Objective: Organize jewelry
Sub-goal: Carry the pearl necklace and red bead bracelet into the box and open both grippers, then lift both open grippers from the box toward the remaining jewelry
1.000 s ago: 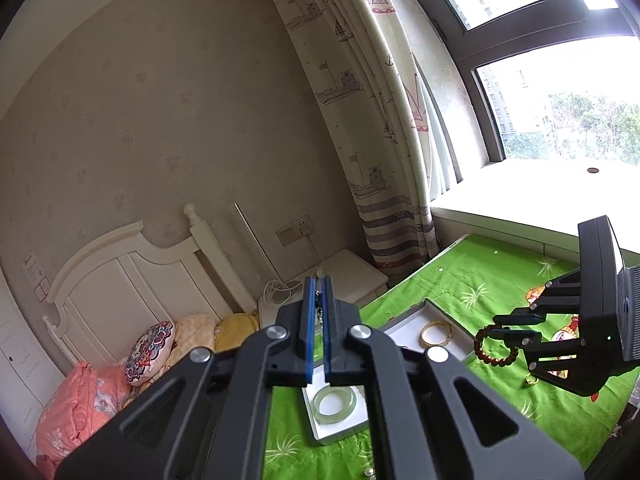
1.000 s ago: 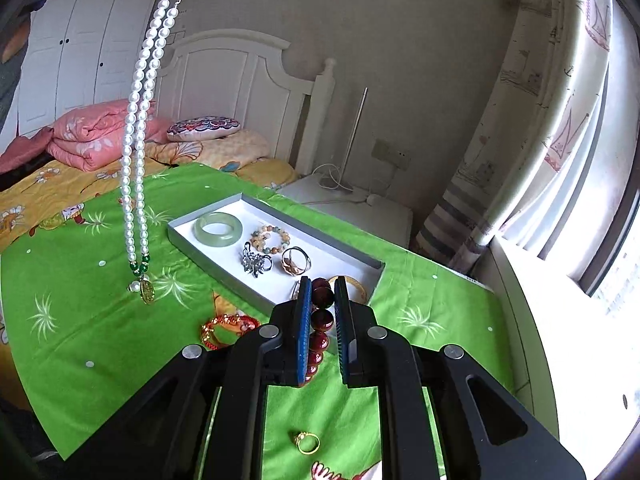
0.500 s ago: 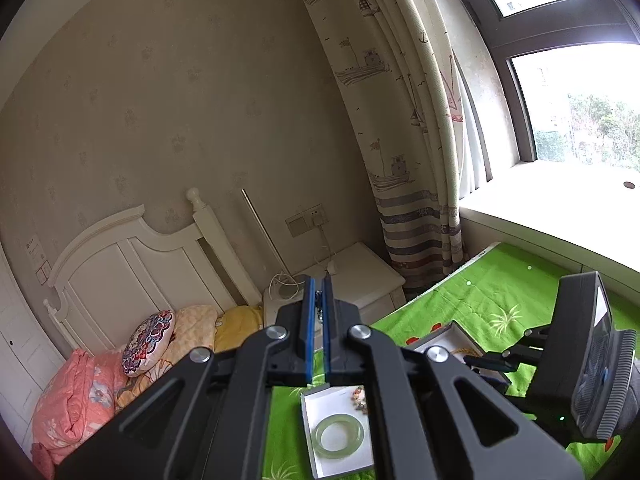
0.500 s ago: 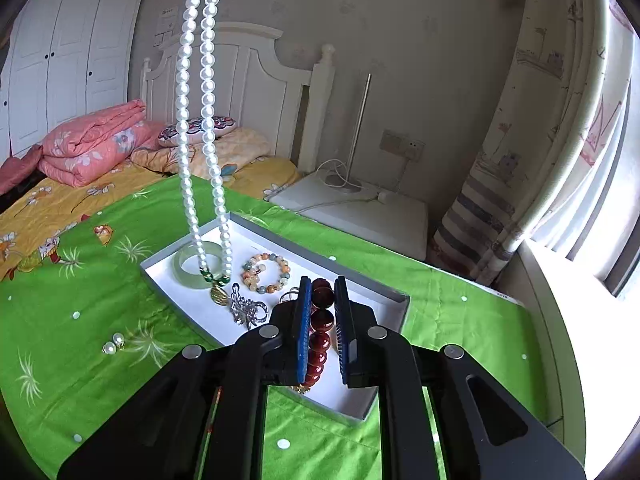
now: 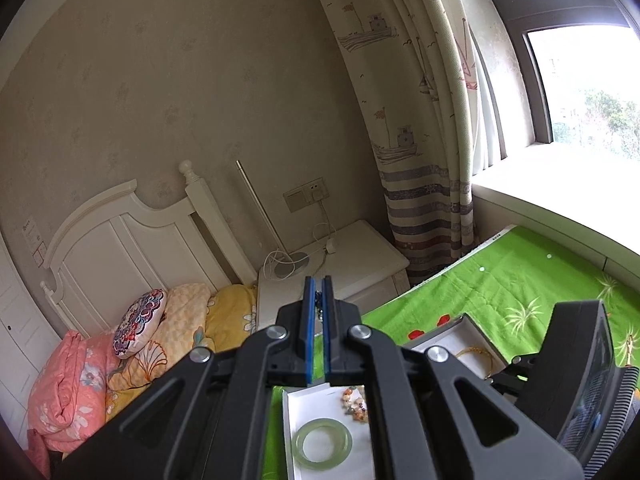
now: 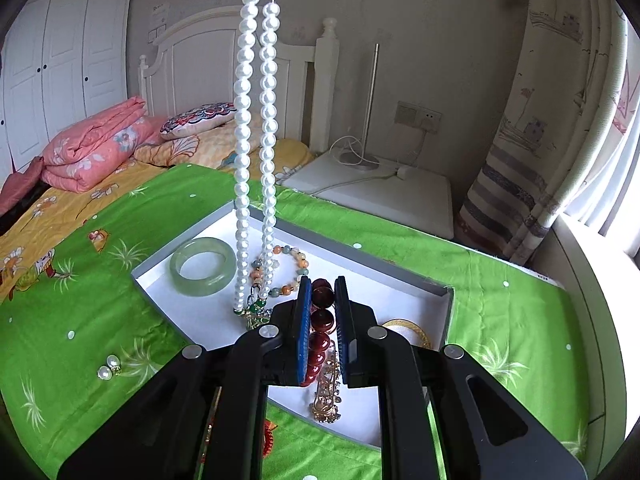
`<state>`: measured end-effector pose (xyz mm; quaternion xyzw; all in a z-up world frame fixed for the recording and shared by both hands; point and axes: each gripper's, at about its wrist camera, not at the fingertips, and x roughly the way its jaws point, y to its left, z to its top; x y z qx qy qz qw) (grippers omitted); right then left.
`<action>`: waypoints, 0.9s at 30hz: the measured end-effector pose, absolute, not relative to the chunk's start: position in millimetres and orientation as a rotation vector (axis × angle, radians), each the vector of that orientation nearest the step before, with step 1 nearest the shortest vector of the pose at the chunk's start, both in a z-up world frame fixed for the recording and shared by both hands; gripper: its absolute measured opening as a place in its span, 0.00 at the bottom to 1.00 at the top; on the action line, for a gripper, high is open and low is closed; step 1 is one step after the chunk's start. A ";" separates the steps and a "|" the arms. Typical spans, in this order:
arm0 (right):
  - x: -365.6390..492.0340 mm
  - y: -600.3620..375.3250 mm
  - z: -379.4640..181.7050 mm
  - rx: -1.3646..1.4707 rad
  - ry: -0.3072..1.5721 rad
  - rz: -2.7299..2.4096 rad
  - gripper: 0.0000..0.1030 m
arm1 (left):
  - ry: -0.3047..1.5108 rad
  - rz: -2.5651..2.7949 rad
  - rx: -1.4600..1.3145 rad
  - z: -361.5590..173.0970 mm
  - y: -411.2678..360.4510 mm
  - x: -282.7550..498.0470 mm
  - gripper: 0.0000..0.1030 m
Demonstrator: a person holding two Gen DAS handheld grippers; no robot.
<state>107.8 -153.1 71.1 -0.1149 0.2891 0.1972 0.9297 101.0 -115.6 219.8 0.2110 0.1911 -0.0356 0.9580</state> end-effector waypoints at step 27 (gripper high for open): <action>96.4 -239.7 51.1 -0.045 0.649 0.317 0.72 | 0.621 -0.066 0.282 88.6 -56.3 87.9 0.86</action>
